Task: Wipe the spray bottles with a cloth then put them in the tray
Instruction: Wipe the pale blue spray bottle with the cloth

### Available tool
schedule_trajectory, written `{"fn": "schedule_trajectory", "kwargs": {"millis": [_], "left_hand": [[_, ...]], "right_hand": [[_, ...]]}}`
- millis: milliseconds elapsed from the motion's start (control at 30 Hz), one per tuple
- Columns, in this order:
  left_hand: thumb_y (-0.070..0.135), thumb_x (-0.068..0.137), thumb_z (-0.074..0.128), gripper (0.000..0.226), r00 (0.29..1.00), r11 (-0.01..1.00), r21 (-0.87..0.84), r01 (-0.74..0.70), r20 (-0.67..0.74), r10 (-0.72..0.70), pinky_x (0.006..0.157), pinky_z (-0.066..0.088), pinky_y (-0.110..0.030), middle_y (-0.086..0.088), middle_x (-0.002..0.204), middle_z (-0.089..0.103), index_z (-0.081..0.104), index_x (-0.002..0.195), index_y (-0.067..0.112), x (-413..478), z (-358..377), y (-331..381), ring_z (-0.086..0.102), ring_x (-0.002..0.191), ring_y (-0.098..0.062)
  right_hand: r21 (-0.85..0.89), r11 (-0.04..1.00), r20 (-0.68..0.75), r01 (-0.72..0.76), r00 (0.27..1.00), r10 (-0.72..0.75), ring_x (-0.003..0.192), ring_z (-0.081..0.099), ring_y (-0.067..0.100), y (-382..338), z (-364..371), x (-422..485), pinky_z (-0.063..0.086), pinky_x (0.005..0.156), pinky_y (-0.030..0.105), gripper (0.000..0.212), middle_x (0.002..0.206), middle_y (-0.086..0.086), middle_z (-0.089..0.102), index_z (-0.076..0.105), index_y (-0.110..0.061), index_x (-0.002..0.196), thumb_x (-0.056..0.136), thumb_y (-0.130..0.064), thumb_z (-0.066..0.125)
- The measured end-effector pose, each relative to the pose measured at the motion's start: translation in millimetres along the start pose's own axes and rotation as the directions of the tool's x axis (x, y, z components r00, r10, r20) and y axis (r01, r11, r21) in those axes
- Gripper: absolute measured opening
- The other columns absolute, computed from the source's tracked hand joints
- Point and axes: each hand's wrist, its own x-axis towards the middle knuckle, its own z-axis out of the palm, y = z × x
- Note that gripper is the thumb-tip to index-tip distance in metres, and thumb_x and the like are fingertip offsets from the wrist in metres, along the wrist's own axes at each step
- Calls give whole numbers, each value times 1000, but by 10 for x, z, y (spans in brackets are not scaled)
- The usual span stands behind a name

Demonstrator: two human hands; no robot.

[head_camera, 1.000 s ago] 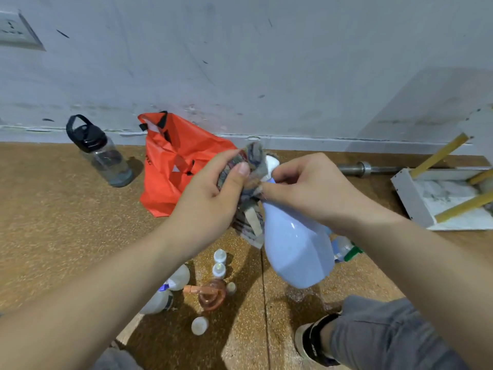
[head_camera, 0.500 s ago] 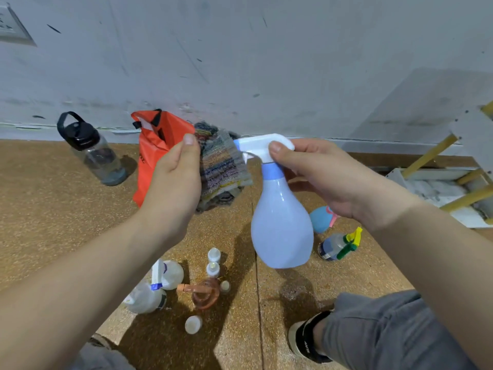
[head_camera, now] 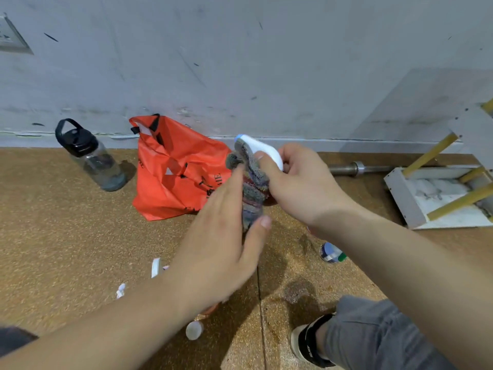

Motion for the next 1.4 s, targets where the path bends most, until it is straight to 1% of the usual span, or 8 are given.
{"fn": "schedule_trajectory", "kwargs": {"millis": [167, 300, 500, 733, 867, 967, 1067, 1400], "left_hand": [[56, 106, 30, 51, 994, 981, -163, 101, -12, -104, 116, 37, -36, 11, 141, 57, 47, 146, 29, 83, -66, -280, 49, 135, -6], [70, 101, 24, 55, 854, 638, -592, 492, 184, -487, 125, 28, -37, 31, 143, 54, 51, 143, 46, 74, -22, -263, 44, 141, 3], [51, 109, 20, 39, 994, 997, -68, -21, -108, 14, 111, 34, -24, 13, 125, 51, 47, 126, 28, 0, -28, 53, 47, 114, -13], [41, 109, 36, 24, 956, 901, -363, 237, -77, -283, 80, 47, -29, 25, 83, 56, 51, 93, 50, 41, 54, -440, 51, 74, 2], [39, 104, 49, 19, 944, 910, -313, 270, -99, -315, 79, 56, -47, 10, 89, 66, 53, 123, 39, 17, 19, -363, 62, 82, -22], [24, 103, 58, 36, 988, 993, 105, -47, -142, 62, 93, 47, -24, 10, 118, 65, 55, 138, 22, 119, -126, -183, 63, 111, -21], [38, 107, 49, 54, 959, 922, 300, -245, -62, 275, 113, 41, -48, -15, 155, 47, 47, 154, 14, 116, -133, -175, 49, 138, -35], [41, 109, 31, 46, 987, 983, -129, 133, -73, -143, 115, 38, -48, -3, 145, 45, 49, 145, 19, 83, -15, -458, 44, 137, -17]], "right_hand": [[88, 996, -50, 14, 999, -9, 83, 72, 40, -112, -33, -29, 59, 76, 62, 44, 87, 18, 73, 62, -13, 97, 87, -55, 58], [170, 984, -78, -52, 995, 66, 73, 66, 24, -112, -114, 25, 60, 76, 61, 26, 83, 11, 65, 62, -12, 99, 103, -37, 58], [148, 986, -44, -78, 995, 85, 70, 69, 28, -37, 90, -73, 62, 74, 54, 35, 81, 12, 72, 63, -15, 94, 92, -50, 61], [353, 926, -156, -137, 967, 202, 77, 65, 19, -65, -69, 124, 64, 79, 53, 27, 93, 15, 66, 62, -9, 107, 103, -35, 59], [409, 897, -179, -165, 950, 256, 83, 67, 23, -48, -81, 145, 64, 81, 51, 29, 108, 28, 70, 62, -8, 110, 105, -36, 54], [421, 890, -118, -178, 961, 248, 72, 67, 20, -54, 24, 59, 65, 70, 38, 19, 89, 19, 70, 60, -11, 101, 105, -29, 57], [421, 880, -17, -220, 968, 251, 83, 76, 31, -55, 141, -69, 64, 78, 47, 7, 90, 16, 76, 65, -13, 101, 95, -17, 67], [606, 770, -133, -200, 929, 346, 97, 76, 27, -112, -107, 155, 65, 78, 39, 26, 111, 17, 73, 60, -9, 113, 109, -32, 49]]}}
